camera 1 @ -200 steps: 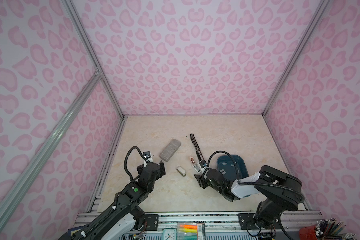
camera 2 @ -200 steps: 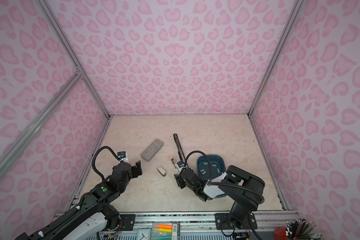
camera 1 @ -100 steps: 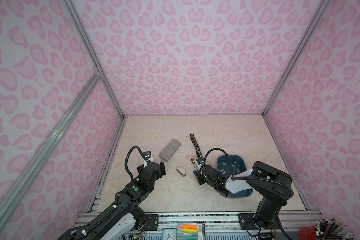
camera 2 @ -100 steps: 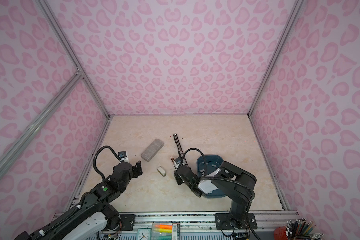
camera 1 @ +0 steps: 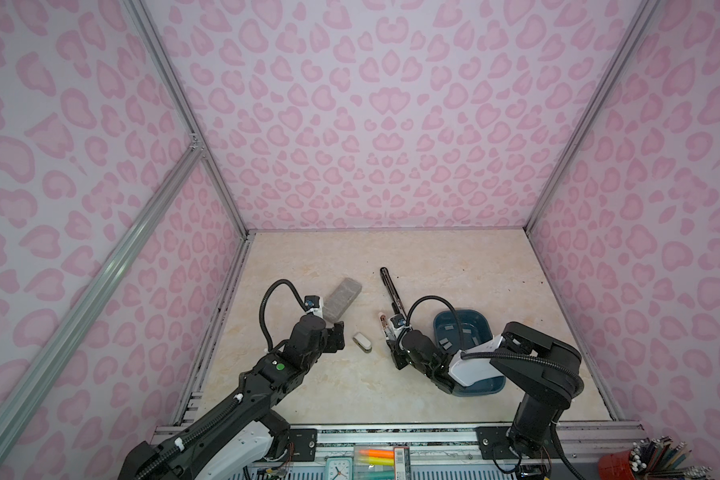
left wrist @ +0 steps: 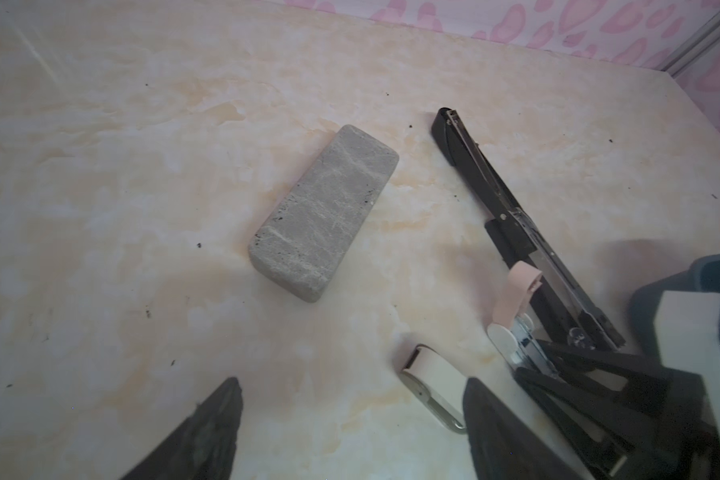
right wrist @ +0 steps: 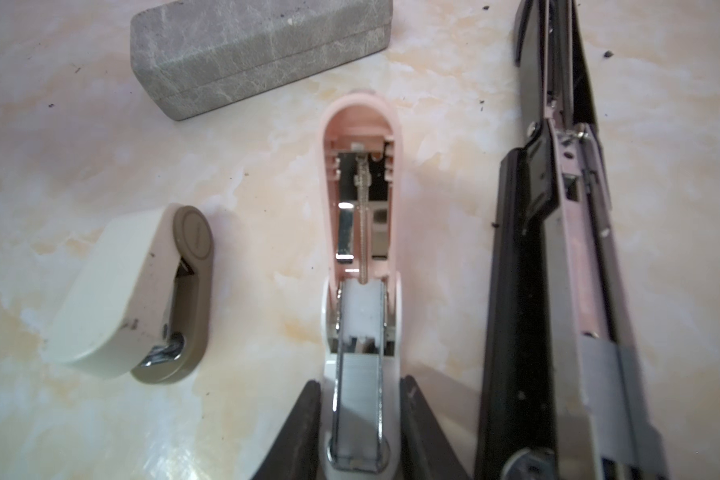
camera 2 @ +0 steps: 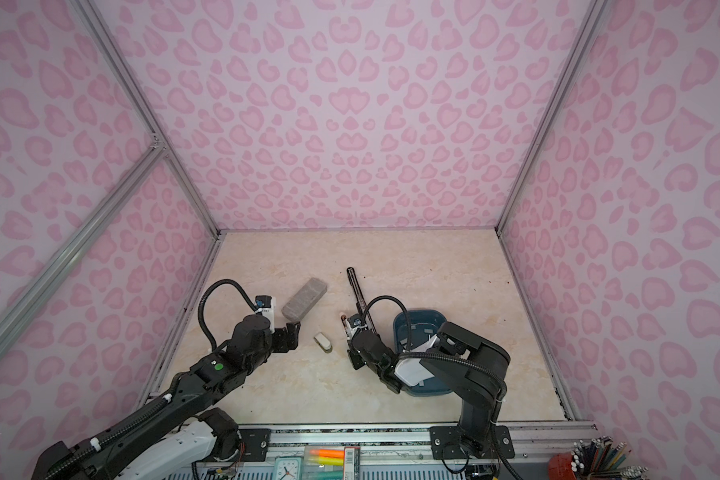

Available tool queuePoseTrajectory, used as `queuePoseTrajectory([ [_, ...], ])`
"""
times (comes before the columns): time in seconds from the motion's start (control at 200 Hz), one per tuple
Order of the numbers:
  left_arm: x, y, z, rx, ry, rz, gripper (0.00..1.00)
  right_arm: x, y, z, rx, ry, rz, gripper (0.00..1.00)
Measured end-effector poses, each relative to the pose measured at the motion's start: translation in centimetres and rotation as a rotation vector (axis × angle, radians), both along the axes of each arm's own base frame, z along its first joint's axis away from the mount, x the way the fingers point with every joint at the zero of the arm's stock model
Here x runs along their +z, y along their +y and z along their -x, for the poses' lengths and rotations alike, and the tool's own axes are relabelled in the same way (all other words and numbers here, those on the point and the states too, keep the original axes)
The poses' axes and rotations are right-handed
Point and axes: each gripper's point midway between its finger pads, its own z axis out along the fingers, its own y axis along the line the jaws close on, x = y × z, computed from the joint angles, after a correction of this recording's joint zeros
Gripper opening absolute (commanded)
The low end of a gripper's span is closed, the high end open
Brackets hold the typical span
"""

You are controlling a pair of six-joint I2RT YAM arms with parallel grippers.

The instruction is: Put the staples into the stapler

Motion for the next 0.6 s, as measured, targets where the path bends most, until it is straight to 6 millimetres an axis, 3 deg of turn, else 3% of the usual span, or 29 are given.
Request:
queuePoseTrajectory([
  [0.115, 0.6, -1.8, -0.8, -0.037, 0.018, 0.049, 0.76, 0.0, 0.2, 0.3, 0.008, 0.002, 0.0, 0.25],
  [0.215, 1.3, -2.9, -1.9, -0.044, 0.038, 0.06, 0.67, 0.0, 0.6, 0.9, 0.023, -0.001, 0.003, 0.24],
  [0.355, 6.7, -5.7, -5.0, -0.073, -0.035, 0.141, 0.63, 0.1, 0.7, 1.1, 0.034, -0.007, 0.006, 0.22],
  [0.415, 7.8, -6.4, -5.6, -0.078, -0.063, 0.183, 0.63, 0.1, 0.8, 1.4, 0.047, -0.003, 0.003, 0.22],
  [0.49, 6.6, -6.6, -5.9, -0.063, -0.042, 0.197, 0.63, 0.1, 0.9, 1.6, 0.067, -0.004, 0.008, 0.22],
  [0.6, 2.6, -6.5, -5.8, -0.042, 0.048, 0.162, 0.6, 0.0, 1.0, 1.7, 0.074, -0.007, 0.009, 0.21],
])
